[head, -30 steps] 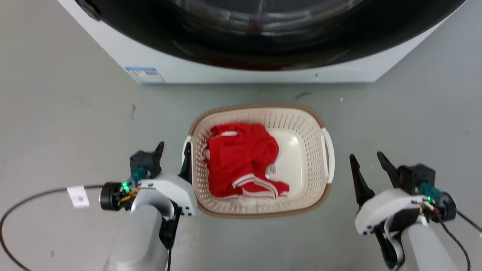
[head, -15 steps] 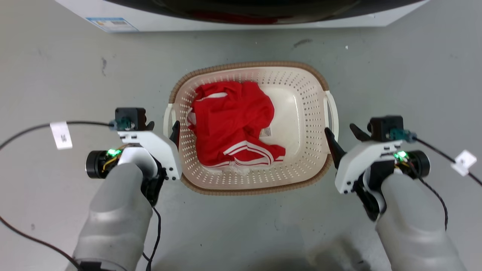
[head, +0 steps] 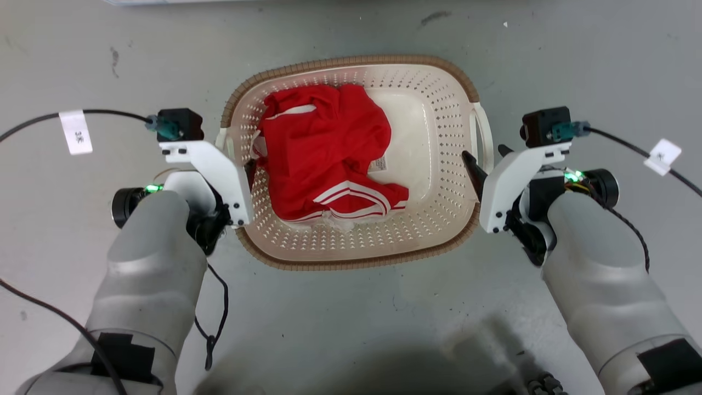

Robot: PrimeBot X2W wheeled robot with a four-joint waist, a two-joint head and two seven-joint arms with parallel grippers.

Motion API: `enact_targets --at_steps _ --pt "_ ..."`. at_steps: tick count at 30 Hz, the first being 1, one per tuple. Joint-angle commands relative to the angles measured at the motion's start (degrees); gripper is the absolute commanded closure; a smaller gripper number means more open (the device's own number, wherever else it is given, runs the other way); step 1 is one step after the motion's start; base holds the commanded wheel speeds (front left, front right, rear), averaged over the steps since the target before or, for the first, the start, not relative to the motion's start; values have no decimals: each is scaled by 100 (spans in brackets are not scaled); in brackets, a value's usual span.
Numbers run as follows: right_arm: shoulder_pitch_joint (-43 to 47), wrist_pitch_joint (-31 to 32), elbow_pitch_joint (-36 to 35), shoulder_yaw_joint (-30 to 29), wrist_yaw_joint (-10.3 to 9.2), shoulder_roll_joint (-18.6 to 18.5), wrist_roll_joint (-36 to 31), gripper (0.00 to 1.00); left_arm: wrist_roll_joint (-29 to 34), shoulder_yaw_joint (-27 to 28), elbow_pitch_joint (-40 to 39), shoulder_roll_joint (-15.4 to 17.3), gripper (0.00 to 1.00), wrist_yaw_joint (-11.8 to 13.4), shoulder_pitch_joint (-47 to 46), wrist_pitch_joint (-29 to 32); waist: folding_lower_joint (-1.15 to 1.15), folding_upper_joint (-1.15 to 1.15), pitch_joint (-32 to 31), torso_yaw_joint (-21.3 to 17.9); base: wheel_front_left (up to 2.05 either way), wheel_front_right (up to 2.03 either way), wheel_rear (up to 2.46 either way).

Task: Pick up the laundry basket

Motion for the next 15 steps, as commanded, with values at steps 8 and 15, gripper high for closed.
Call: enact_targets --at_steps 8,15 --pt "-674 157 548 451 -4 -8 279 0 -453 -235 60 228 0 -4 -390 453 -1 0 372 -42 0 0 0" --pt "-949 258 800 691 -4 -4 504 0 -623 -410 95 317 0 -5 -553 539 -1 0 542 -24 0 0 0"
